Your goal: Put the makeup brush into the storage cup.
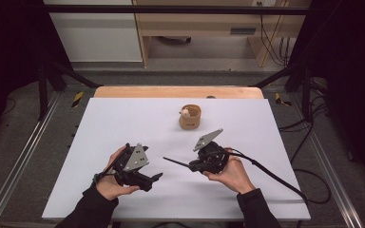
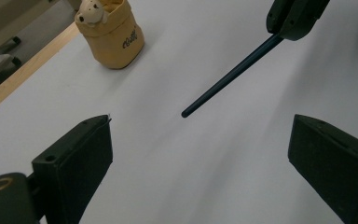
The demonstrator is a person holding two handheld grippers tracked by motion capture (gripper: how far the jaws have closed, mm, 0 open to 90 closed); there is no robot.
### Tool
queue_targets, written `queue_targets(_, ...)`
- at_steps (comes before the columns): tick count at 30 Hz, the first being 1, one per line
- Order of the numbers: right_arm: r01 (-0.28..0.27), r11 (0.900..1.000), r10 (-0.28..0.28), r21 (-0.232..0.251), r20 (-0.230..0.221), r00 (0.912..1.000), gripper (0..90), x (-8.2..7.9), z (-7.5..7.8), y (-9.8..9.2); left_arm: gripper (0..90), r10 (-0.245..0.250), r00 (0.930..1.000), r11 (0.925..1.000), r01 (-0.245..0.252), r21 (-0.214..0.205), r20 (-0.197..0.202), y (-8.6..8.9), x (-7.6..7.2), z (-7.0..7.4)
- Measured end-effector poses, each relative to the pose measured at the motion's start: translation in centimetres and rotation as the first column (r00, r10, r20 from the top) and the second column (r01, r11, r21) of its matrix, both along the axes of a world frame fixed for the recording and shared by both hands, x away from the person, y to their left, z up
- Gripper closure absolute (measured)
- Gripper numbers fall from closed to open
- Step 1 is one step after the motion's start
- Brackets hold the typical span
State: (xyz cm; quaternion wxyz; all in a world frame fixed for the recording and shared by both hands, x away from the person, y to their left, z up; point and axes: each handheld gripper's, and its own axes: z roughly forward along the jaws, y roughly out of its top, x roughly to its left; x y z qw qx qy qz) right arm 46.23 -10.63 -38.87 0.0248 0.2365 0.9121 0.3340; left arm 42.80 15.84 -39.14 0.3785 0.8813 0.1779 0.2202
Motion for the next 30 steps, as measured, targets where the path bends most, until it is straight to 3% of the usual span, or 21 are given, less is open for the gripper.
queue_targets(13,-0.009,0.9999,0.009,0.013,-0.008,0.9999,83.7,-0.1,0.0,0.1,7.0,-0.078,0.9966,0.9940,0.076,0.079,0.027,-2.0,-0.1,0.1)
queue_targets(24,-0.026,0.9996,0.026,0.014,-0.022,0.9994,83.8,0.0,-0.2,0.2,11.8,-0.120,0.9912,0.9826,0.111,0.149,0.056,-3.3,0.0,-0.7)
queue_targets(27,-0.033,0.9992,0.034,0.020,-0.031,0.9990,83.8,0.0,-0.2,0.3,14.0,-0.138,0.9878,0.9747,0.123,0.187,0.072,-3.8,0.0,-0.8)
queue_targets(30,-0.037,0.9991,0.037,0.020,-0.029,0.9989,83.7,0.0,-0.2,0.3,15.4,-0.144,0.9863,0.9738,0.127,0.189,0.080,-4.1,-0.1,-1.0)
